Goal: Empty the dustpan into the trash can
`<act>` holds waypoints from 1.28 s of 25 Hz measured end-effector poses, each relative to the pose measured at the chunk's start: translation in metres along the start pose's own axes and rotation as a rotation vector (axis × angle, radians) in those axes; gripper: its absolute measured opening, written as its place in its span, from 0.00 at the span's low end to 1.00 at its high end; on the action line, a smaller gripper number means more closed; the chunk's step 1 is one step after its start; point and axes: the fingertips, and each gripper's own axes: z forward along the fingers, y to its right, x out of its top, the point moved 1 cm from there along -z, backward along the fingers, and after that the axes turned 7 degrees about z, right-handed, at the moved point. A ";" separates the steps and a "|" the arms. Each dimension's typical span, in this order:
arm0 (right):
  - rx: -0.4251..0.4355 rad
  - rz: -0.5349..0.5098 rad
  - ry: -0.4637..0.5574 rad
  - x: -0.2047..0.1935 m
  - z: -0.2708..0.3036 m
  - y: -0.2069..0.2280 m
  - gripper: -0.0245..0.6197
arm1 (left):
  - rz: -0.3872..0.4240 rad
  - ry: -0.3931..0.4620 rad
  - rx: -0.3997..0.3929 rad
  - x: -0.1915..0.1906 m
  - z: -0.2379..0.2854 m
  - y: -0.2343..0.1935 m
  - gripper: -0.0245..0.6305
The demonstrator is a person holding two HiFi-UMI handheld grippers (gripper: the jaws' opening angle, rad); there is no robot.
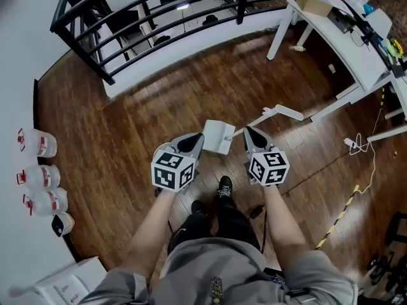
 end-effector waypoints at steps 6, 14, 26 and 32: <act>0.170 -0.058 0.058 0.047 -0.023 -0.104 0.04 | 0.008 0.050 0.013 0.009 -0.066 0.003 0.05; 0.328 -0.095 0.094 0.080 -0.041 -0.205 0.04 | -0.031 0.139 0.062 0.025 -0.139 0.000 0.05; 0.433 -0.133 0.110 0.092 -0.049 -0.277 0.04 | 0.004 0.208 0.108 0.044 -0.196 -0.006 0.05; 0.449 -0.151 0.108 0.094 -0.049 -0.291 0.04 | 0.015 0.220 0.118 0.048 -0.208 -0.010 0.05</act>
